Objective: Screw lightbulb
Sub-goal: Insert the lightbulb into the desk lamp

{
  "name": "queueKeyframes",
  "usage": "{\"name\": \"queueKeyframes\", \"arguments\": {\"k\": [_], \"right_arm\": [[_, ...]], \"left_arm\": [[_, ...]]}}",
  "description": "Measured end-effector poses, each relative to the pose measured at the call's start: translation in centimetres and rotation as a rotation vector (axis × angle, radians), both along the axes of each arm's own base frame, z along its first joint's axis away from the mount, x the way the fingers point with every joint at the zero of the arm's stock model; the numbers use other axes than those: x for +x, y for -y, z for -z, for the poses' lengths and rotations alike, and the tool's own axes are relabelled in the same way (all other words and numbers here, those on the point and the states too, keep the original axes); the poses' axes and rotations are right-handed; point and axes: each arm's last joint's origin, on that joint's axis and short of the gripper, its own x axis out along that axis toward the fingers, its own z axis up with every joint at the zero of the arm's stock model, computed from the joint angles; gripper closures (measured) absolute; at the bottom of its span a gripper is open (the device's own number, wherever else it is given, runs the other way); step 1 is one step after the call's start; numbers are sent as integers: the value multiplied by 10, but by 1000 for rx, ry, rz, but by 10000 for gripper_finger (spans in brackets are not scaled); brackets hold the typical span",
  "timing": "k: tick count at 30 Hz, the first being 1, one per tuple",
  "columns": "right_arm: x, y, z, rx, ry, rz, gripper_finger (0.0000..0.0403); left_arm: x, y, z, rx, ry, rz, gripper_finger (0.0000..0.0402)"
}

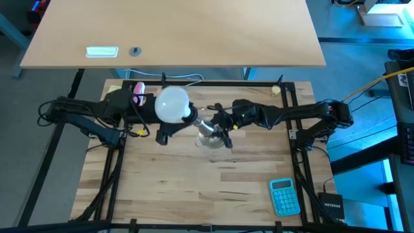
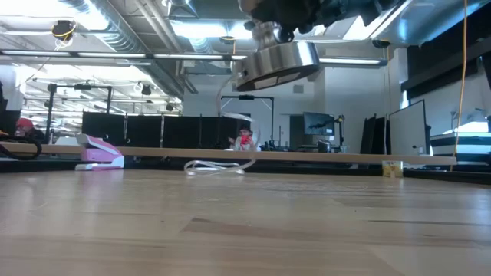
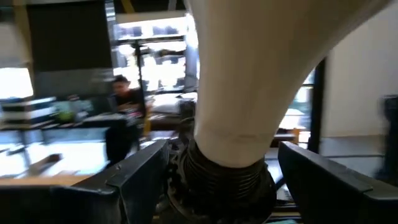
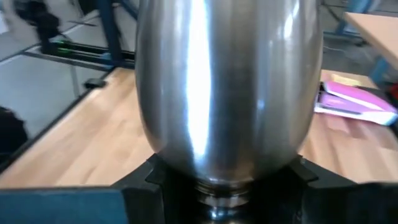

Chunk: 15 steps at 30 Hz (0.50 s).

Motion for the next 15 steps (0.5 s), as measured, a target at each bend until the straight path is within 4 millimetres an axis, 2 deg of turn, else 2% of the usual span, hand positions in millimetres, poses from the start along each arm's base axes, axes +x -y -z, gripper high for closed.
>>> {"name": "queueKeyframes", "arguments": {"k": [7,15], "right_arm": [[-1,17,-1,1,5,89,242],[-3,38,-3,6,90,107,242]], "left_arm": [[-17,-9,-9,-36,18,-254,108],[-32,-14,-16,-56,47,-343,108]]}}
